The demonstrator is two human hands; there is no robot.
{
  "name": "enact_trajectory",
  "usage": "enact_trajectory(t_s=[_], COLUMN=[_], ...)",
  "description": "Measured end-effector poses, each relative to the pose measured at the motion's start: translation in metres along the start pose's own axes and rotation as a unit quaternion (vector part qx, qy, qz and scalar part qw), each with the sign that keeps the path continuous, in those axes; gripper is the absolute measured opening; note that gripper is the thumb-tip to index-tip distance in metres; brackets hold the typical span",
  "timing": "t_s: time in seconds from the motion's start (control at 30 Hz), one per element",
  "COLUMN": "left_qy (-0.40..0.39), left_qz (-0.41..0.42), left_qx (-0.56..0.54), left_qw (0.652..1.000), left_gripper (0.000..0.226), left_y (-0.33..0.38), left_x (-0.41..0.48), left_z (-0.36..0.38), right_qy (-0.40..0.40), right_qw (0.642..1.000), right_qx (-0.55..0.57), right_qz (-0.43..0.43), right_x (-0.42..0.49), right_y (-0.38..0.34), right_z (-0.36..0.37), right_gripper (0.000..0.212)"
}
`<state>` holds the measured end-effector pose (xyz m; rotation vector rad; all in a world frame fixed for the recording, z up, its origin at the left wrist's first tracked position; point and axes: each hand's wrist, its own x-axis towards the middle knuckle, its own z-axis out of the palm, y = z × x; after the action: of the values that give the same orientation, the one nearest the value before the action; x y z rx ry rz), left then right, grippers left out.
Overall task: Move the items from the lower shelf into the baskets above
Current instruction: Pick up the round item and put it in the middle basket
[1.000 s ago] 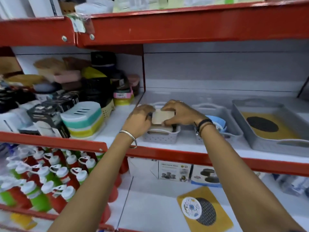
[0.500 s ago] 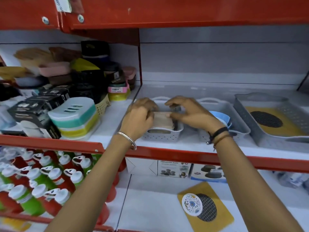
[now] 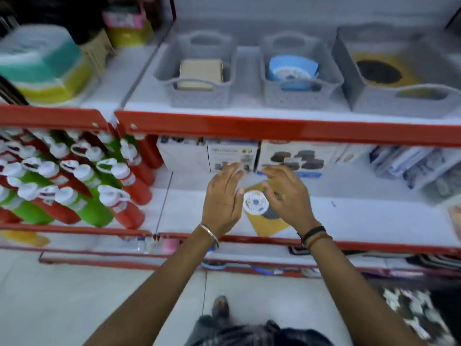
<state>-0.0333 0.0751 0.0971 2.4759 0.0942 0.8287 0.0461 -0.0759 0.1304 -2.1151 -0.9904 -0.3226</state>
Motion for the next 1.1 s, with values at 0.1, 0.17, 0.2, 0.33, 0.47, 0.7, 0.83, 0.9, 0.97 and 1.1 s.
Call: enact_trajectory(t_s=[0.1, 0.17, 0.2, 0.33, 0.47, 0.7, 0.83, 0.9, 0.97, 1.1], left_qy=[-0.111, -0.165, -0.186, -0.252, -0.255, -0.246, -0.245, -0.233, -0.212, -0.154], left_qz=[-0.068, -0.107, -0.124, -0.16, -0.177, -0.171, -0.148, -0.124, -0.117, -0.101], left_qx=[0.044, 0.062, 0.07, 0.106, 0.133, 0.162, 0.171, 0.174, 0.149, 0.103], left_qw=[0.991, 0.978, 0.972, 0.949, 0.941, 0.94, 0.943, 0.949, 0.959, 0.978], left_gripper=[0.043, 0.048, 0.051, 0.059, 0.059, 0.06, 0.059, 0.06, 0.059, 0.058], left_y=[-0.023, -0.035, -0.04, -0.054, -0.063, -0.068, -0.064, -0.054, -0.038, 0.003], left_x=[-0.03, -0.044, -0.048, -0.059, -0.065, -0.068, -0.071, -0.078, -0.086, -0.079], left_z=[0.033, 0.051, 0.059, 0.087, 0.102, 0.111, 0.105, 0.099, 0.091, 0.068], right_qy=[-0.092, -0.131, -0.153, -0.242, -0.226, -0.203, -0.232, -0.25, -0.255, -0.242], right_qw=[0.987, 0.976, 0.97, 0.938, 0.938, 0.952, 0.95, 0.949, 0.951, 0.957], right_qx=[0.008, -0.005, -0.02, -0.071, -0.068, -0.061, -0.003, 0.022, 0.034, 0.057], right_qz=[0.129, 0.173, 0.187, 0.239, 0.252, 0.22, 0.21, 0.191, 0.174, 0.151], right_x=[-0.033, -0.044, -0.046, -0.047, -0.043, -0.05, -0.056, -0.061, -0.064, -0.06], right_y=[0.03, 0.046, 0.054, 0.083, 0.097, 0.103, 0.101, 0.096, 0.09, 0.066], right_z=[0.03, 0.049, 0.059, 0.096, 0.12, 0.124, 0.102, 0.081, 0.056, -0.006], right_gripper=[0.031, 0.04, 0.047, 0.08, 0.085, 0.079, 0.076, 0.073, 0.073, 0.071])
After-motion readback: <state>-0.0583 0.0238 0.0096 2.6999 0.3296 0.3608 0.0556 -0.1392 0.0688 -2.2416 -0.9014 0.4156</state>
